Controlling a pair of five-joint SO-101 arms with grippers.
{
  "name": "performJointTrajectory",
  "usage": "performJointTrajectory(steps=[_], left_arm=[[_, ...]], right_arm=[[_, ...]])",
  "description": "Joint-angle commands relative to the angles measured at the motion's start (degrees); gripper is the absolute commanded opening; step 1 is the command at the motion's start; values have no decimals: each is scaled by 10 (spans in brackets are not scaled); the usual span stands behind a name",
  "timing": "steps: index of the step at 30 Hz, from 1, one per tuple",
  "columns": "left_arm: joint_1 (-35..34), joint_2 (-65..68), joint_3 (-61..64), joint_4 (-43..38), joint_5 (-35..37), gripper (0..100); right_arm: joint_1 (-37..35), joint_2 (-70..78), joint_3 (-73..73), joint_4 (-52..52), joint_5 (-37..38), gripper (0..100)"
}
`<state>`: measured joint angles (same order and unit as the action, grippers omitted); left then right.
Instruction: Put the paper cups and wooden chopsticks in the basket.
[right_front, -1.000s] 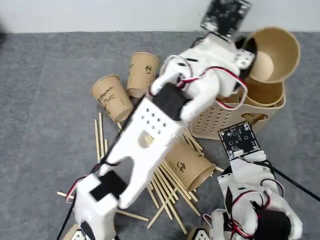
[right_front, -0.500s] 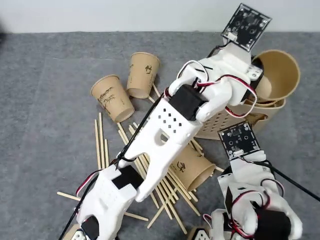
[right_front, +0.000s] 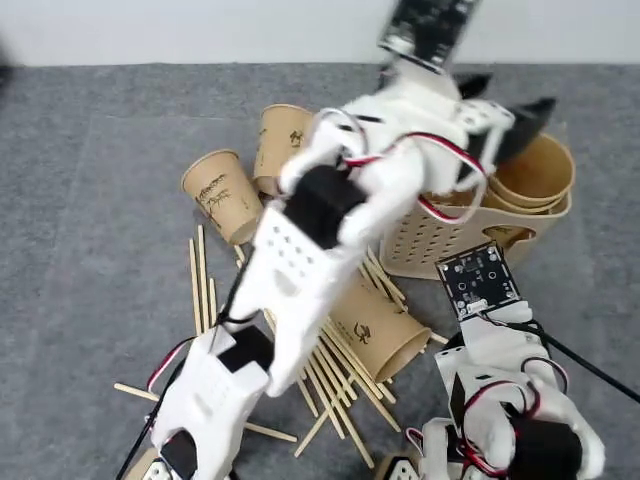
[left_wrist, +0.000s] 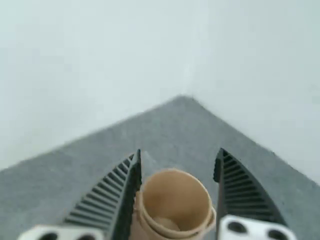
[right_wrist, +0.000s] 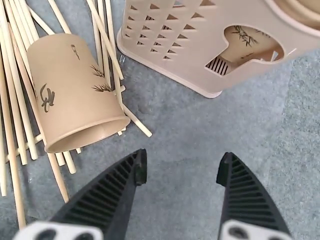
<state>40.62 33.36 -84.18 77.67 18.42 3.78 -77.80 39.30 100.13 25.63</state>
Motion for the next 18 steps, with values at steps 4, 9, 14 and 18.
performJointTrajectory(steps=[4, 9, 14, 18], left_arm=[[-90, -91, -69, 94, -5, 231], [-144, -139, -69, 230, -102, 81], [-226, -190, -2, 231, -134, 26], [-277, -254, 118, 231, -142, 30]], right_arm=[[4, -4, -1, 11, 0, 241], [4, -1, -2, 11, -1, 241], [0, 0, -2, 11, -1, 241], [-33, 13, -4, 12, -1, 241]])
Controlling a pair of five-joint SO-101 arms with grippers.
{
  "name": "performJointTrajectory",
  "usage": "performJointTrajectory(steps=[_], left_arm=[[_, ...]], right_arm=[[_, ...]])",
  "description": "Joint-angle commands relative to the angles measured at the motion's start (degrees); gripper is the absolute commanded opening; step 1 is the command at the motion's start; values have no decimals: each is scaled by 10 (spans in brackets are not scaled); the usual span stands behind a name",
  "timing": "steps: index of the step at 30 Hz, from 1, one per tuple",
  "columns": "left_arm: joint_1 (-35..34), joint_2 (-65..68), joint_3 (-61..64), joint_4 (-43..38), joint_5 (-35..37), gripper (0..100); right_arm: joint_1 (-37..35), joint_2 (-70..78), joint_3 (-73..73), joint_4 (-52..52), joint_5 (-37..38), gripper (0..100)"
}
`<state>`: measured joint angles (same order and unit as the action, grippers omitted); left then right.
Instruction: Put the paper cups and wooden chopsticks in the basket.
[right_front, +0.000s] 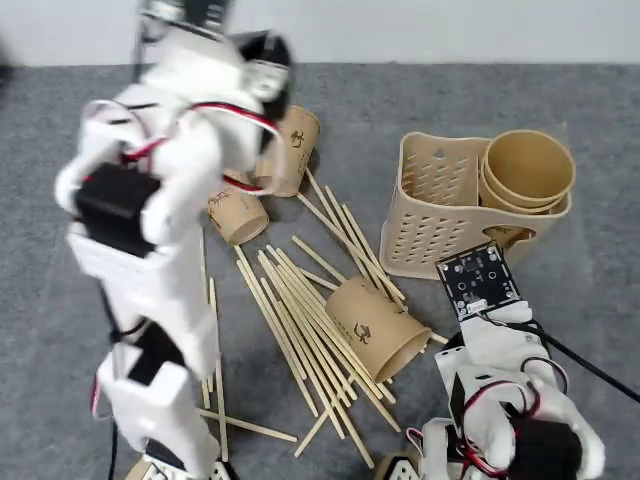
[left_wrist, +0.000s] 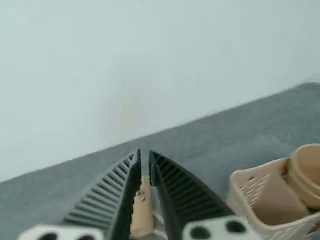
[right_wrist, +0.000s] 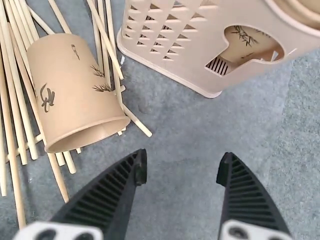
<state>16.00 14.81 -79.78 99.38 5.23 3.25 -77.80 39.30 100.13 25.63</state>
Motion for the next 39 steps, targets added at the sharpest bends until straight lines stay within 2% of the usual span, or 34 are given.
performJointTrajectory(steps=[1, 9, 20, 27, 39], left_arm=[[-39, -90, 115, 13, -19, 30], [-91, -261, 375, 10, -50, 30], [-200, -360, 567, -13, -102, 30], [-215, -360, 633, -47, -102, 30], [-215, -360, 633, -42, -101, 30]], right_arm=[[-41, 23, -4, 13, -1, 241], [-104, 139, -27, 13, 10, 244], [-201, 159, 14, 22, 201, 242], [-220, 159, 104, -57, 215, 241], [-218, 159, 233, -229, 212, 240]])
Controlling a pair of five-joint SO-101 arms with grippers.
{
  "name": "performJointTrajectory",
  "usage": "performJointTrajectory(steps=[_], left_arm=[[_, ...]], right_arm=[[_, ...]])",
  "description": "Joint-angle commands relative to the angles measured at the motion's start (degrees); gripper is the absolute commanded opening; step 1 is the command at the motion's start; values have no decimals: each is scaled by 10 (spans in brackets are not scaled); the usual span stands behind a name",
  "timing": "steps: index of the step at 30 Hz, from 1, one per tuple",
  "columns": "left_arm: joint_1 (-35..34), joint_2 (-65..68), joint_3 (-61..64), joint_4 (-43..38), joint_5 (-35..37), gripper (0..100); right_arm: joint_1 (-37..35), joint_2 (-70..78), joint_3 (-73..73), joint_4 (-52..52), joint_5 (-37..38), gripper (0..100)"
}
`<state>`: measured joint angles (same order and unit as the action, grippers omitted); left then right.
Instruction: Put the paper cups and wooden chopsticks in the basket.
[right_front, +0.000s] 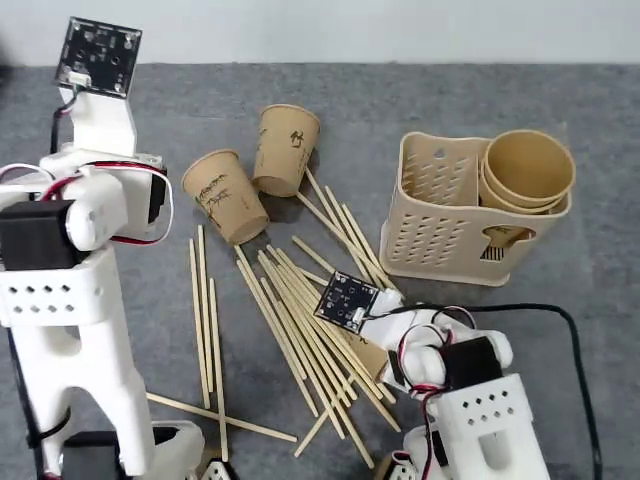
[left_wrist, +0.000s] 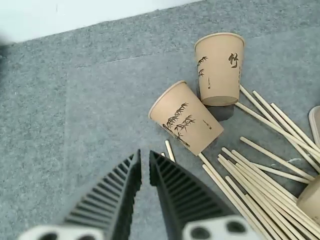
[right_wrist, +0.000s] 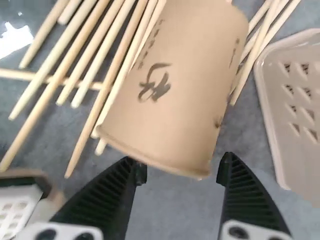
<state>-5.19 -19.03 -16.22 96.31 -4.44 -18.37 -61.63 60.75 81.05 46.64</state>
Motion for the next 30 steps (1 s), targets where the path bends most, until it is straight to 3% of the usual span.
performJointTrajectory(steps=[1, 3, 9, 20, 30], left_arm=[[-4, -21, -1, -11, -4, 30], [-4, -21, -1, -11, -4, 30], [-4, -21, -1, -11, -3, 30], [-4, -21, -1, -11, -2, 30], [-4, -21, 22, -15, -2, 29]], right_arm=[[-1, -3, 29, -51, 2, 240], [-1, -4, 37, -58, 0, 221], [-3, -9, -4, -59, -47, 2], [-4, -9, -151, 7, -112, 9], [27, -2, -427, 99, -167, 9]])
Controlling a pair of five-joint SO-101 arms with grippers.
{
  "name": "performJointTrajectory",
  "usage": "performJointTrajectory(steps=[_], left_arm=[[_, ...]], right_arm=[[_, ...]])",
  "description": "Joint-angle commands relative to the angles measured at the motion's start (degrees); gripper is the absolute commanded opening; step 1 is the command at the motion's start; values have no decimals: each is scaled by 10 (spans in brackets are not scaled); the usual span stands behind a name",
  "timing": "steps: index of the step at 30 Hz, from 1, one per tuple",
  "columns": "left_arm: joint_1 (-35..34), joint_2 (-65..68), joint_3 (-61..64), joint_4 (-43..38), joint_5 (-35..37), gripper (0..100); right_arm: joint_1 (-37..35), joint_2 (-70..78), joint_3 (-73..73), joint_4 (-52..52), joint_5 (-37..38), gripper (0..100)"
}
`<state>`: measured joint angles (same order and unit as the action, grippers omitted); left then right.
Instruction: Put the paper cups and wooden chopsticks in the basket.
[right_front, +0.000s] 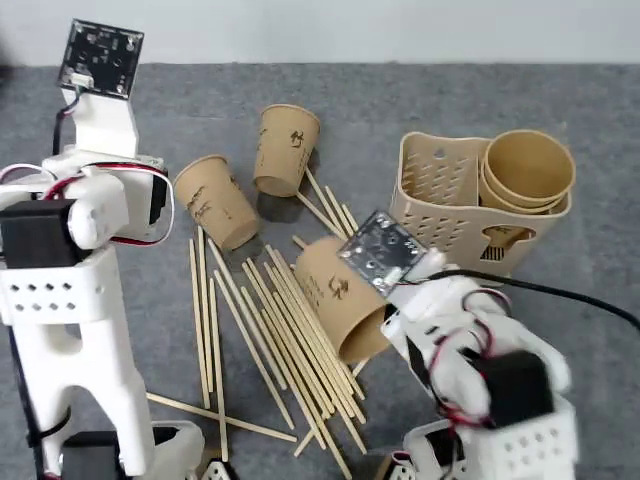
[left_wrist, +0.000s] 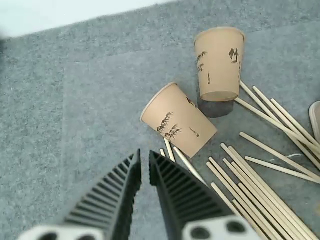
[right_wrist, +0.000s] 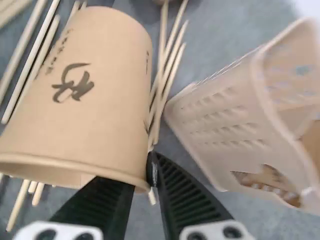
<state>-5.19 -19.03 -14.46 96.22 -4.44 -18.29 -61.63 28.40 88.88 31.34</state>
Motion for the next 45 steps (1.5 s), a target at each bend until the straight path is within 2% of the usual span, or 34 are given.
performJointTrajectory(steps=[1, 11, 16, 22, 30, 35, 45], left_arm=[[-4, -21, 9, -15, -2, 29], [-4, -21, 18, -15, -3, 29], [-4, -21, 18, -15, -3, 29], [-4, -21, 19, -15, -3, 29], [-4, -21, 19, -15, -3, 29], [-4, -21, 19, -15, -3, 29], [-4, -20, 19, -16, -3, 29]], right_arm=[[47, -2, -130, 22, -13, 9], [300, 125, -308, 28, 14, 9], [371, 185, -361, 44, 12, 9], [382, 247, -376, 82, 12, 9], [387, 302, -377, 23, 11, 9], [416, 303, -378, -14, -25, 9], [433, 304, -377, -20, -28, 28]])
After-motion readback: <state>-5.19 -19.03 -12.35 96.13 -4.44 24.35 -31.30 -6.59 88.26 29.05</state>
